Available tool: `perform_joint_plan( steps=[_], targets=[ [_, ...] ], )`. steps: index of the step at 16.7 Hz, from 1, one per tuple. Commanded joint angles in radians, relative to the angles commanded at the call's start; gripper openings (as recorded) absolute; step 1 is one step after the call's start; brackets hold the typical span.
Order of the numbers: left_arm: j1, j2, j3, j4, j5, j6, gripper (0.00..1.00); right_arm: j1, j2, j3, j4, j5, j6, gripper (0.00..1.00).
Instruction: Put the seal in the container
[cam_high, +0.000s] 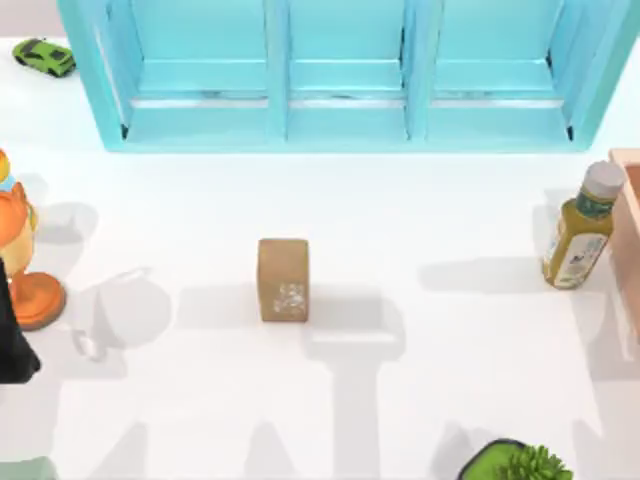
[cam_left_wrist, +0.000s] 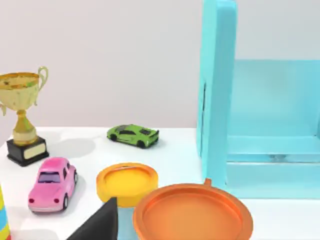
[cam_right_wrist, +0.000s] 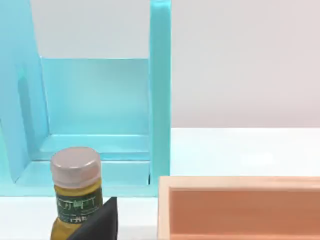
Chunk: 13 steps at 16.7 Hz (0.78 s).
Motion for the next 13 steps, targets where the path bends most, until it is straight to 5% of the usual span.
perform_joint_plan(
  steps=[7, 13],
  targets=[
    [0.000, 0.000, 0.000, 0.000, 0.000, 0.000, 1.00, 0.051, 0.110, 0.135, -0.069, 0.024, 0.031, 1.00],
    [0.000, 0.000, 0.000, 0.000, 0.000, 0.000, 1.00, 0.212, 0.476, 0.622, -0.287, 0.088, 0.146, 1.00]
  ],
)
